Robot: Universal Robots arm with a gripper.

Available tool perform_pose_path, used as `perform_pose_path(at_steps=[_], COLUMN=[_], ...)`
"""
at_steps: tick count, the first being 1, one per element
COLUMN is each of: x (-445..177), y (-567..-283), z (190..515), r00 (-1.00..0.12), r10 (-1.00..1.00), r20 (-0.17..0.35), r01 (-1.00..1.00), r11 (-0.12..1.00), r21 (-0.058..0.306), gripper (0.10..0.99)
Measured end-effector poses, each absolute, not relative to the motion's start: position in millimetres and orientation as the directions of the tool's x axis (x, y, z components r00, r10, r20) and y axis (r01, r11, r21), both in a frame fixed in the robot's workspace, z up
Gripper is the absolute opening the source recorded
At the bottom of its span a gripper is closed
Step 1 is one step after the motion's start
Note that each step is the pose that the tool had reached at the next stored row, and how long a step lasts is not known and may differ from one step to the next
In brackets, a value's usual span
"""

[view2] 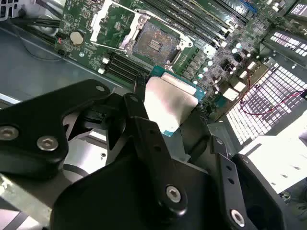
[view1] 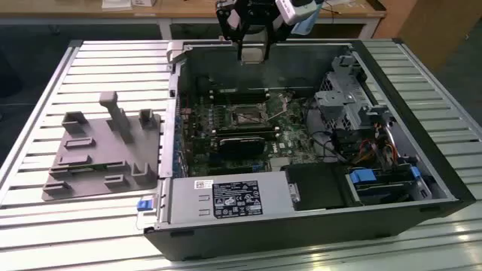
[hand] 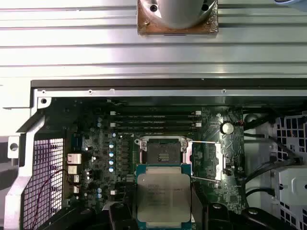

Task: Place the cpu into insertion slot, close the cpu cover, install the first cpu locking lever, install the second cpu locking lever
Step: 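Place the cpu into insertion slot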

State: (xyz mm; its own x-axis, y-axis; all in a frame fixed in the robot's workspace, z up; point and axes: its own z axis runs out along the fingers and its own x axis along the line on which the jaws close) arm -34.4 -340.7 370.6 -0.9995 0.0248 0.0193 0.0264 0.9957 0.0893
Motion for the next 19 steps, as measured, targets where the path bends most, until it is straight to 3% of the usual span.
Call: perform_pose_path(at_steps=[19], x=[-34.4], y=[-340.7], z=[361.8], r00=[-1.0], r10=[0.025], r20=[0.019], r01=[0.026], r11=[0.996], r21=[0.089], gripper=[0.537])
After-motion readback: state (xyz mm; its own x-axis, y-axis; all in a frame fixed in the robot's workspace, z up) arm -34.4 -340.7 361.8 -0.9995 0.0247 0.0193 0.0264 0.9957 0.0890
